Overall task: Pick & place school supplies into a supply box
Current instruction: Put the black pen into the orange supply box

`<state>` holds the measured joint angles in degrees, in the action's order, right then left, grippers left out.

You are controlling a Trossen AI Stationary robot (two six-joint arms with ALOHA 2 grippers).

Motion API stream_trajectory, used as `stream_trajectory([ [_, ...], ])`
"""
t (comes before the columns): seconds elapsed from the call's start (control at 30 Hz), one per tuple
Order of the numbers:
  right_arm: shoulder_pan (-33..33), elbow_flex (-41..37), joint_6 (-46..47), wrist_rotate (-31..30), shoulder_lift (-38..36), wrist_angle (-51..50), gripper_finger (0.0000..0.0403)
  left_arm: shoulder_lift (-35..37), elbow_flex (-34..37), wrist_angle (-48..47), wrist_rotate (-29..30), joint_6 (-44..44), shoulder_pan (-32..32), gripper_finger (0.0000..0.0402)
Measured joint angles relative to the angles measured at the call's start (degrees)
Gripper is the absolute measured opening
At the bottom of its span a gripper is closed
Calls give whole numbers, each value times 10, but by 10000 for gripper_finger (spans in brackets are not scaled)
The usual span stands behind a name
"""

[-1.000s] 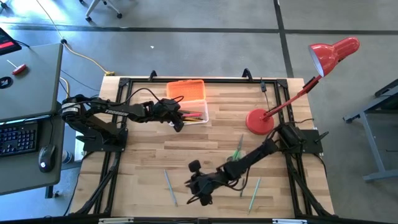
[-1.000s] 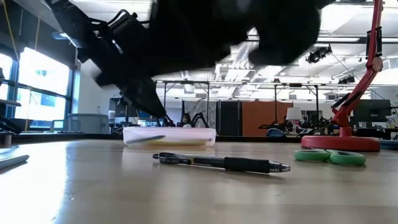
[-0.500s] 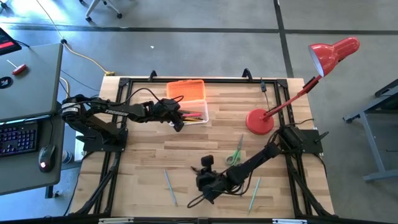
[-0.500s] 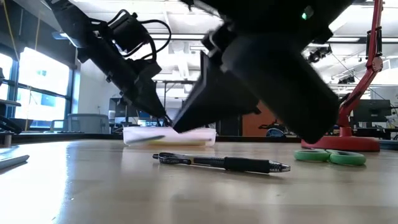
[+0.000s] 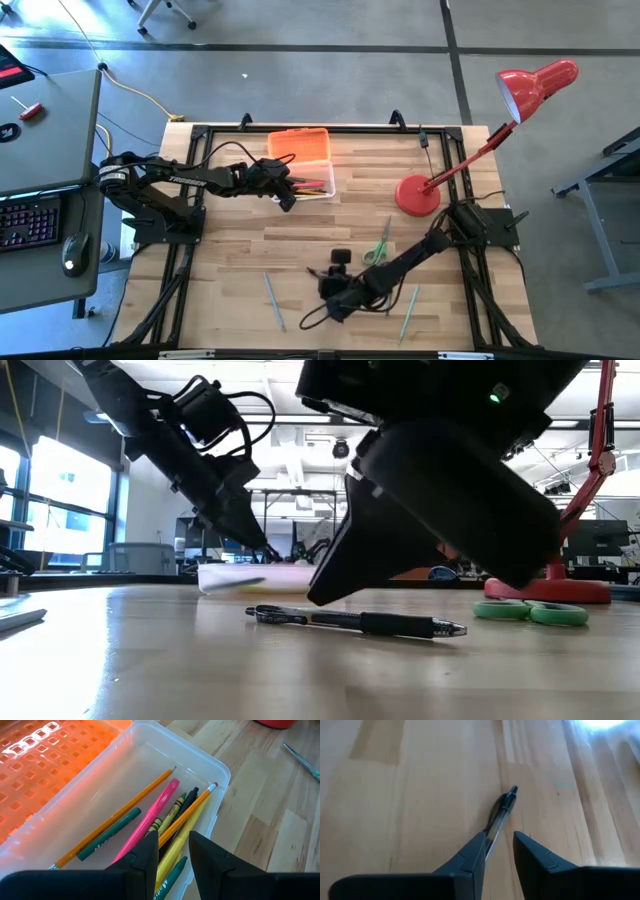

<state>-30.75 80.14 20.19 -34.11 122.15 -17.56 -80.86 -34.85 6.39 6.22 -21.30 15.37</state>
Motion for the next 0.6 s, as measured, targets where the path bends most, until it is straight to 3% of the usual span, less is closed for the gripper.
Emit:
stream_trajectory([
  [0.27, 11, -27, 130, -1, 0, 42, 102, 0, 0, 3, -1, 0, 0, 140],
  [0.4, 11, -101, 190, -6, -2, 159, 93, 0, 0, 3, 1, -3, 0, 140],
  [0.6, -5, -230, 237, -77, -5, 329, 74, 0, 0, 3, 8, -3, 0, 140],
])
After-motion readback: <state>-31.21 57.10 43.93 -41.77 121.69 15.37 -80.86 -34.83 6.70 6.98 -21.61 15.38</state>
